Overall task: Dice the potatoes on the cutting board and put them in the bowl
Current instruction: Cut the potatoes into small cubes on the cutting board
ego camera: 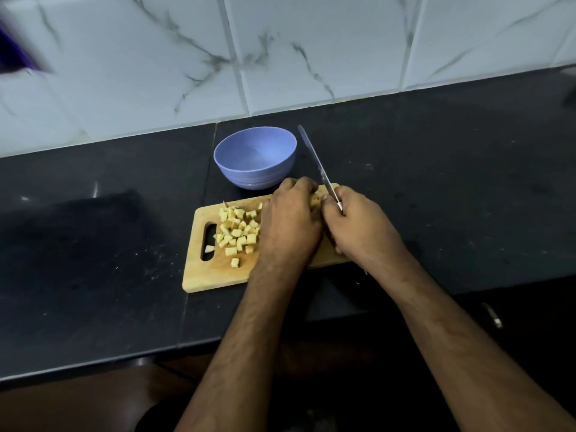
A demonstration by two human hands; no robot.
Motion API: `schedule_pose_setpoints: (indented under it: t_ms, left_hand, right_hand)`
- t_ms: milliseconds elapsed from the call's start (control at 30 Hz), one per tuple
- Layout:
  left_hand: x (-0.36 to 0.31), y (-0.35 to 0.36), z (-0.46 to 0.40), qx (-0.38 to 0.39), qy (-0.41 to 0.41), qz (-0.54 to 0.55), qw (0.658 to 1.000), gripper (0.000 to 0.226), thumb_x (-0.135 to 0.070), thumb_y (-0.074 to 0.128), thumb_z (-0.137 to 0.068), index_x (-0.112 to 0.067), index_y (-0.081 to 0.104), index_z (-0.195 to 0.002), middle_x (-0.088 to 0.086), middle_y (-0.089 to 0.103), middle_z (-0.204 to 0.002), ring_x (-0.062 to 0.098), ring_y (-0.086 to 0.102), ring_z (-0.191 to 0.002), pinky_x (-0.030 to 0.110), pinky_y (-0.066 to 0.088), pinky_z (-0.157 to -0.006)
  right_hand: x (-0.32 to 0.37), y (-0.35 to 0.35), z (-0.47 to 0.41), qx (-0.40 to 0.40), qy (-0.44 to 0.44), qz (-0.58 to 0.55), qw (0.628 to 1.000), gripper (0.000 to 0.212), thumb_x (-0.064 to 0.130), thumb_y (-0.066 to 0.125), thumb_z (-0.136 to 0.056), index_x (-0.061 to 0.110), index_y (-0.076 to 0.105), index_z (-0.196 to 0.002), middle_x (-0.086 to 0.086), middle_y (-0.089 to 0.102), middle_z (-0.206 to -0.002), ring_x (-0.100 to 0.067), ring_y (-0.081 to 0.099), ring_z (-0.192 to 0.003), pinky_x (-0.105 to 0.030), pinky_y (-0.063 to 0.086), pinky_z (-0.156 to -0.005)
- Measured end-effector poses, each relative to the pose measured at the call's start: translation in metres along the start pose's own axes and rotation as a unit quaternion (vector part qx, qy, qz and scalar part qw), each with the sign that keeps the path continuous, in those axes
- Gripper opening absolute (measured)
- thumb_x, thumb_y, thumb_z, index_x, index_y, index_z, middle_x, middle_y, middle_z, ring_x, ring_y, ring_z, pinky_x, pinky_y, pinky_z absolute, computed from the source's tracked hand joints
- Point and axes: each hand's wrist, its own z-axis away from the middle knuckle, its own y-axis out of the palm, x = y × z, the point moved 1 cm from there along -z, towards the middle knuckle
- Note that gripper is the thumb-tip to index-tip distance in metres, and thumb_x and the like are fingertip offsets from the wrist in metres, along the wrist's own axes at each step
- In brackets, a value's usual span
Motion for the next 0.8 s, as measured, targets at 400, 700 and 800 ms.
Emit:
schedule_pose_setpoints:
  t_ms: [400,700,800]
  left_hand:
    - [0.018,-0.017,0.047,-0.017,0.009,0.110,0.994,0.038,-0.009,0.068,-0.082,-0.020,0.066,-0.118,-0.011,0.066,-0.111,0.002,0.061,-0.100,0.023,0.053,-0.088]
    - [0.030,-0.014,0.045,-0.046,0.008,0.141,0.989,0.030,-0.020,0.077,-0.088,-0.027,0.066,-0.115,-0.015,0.061,-0.111,-0.003,0.059,-0.102,0.011,0.047,-0.084]
    - [0.029,-0.012,0.047,-0.049,0.027,0.134,0.989,0.029,-0.017,0.075,-0.090,-0.022,0.064,-0.116,-0.013,0.064,-0.110,0.000,0.060,-0.103,0.016,0.050,-0.086]
  right_hand:
    - [0.000,0.001,0.002,-0.004,-0.021,0.044,0.999,0.031,0.045,0.038,-0.099,0.020,0.055,-0.090,-0.001,0.065,-0.068,-0.022,0.067,-0.066,-0.039,0.056,-0.068]
    - [-0.002,-0.014,0.036,0.032,-0.046,0.004,0.998,0.042,0.065,0.040,-0.094,0.024,0.047,-0.104,0.007,0.061,-0.078,-0.009,0.060,-0.066,-0.033,0.052,-0.059]
    - [-0.009,-0.020,0.054,0.037,-0.030,0.014,0.999,0.030,0.058,0.044,-0.096,0.029,0.051,-0.103,0.008,0.058,-0.075,-0.005,0.056,-0.064,-0.021,0.041,-0.053]
